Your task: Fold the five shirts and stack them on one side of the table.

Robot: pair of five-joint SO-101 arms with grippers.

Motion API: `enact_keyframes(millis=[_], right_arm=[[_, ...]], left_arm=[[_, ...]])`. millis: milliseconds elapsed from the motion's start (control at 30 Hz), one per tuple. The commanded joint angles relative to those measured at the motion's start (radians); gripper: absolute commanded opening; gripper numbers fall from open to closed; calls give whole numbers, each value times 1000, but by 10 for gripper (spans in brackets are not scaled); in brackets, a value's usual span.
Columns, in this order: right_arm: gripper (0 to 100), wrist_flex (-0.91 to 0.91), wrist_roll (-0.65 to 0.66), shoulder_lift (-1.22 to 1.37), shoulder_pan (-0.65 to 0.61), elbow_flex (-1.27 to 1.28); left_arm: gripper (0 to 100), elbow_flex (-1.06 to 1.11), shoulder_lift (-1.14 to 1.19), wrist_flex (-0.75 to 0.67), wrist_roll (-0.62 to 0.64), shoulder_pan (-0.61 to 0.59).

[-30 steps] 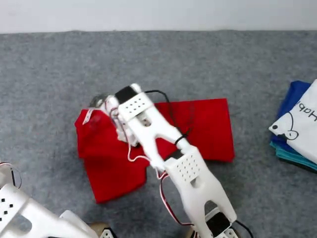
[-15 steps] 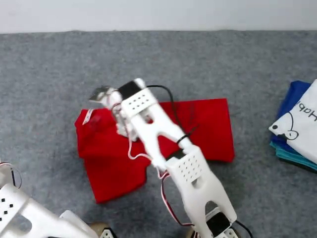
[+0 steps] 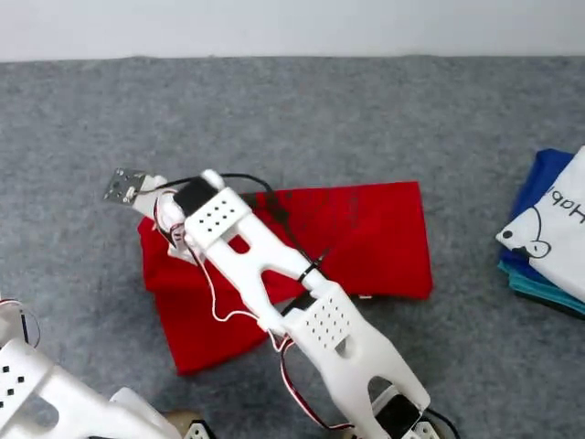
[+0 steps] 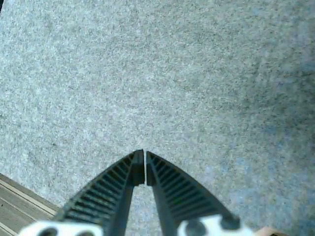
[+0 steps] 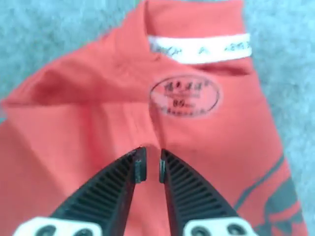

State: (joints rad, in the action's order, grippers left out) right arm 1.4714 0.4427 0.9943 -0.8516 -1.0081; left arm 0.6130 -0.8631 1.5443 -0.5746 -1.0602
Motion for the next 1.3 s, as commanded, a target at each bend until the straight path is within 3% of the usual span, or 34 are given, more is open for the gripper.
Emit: enact_keyframes(millis=[0, 300, 667, 833, 1033, 1267], right_arm=[[58, -35, -3, 5, -5, -48], [57, -142, -3, 39, 65, -49], [55, -19, -3, 41, 58, -204], [57, 15, -3, 50, -15, -270], [58, -53, -3, 82, -48, -215], [58, -177, -2, 171, 24, -216]], left_arm=[[14, -8, -20, 3, -6, -3], [14, -8, -20, 3, -6, -2], [14, -8, -20, 3, -6, 0], [14, -8, -20, 2, -6, 0], [14, -8, -20, 2, -6, 0], [14, -8, -20, 3, -6, -3]])
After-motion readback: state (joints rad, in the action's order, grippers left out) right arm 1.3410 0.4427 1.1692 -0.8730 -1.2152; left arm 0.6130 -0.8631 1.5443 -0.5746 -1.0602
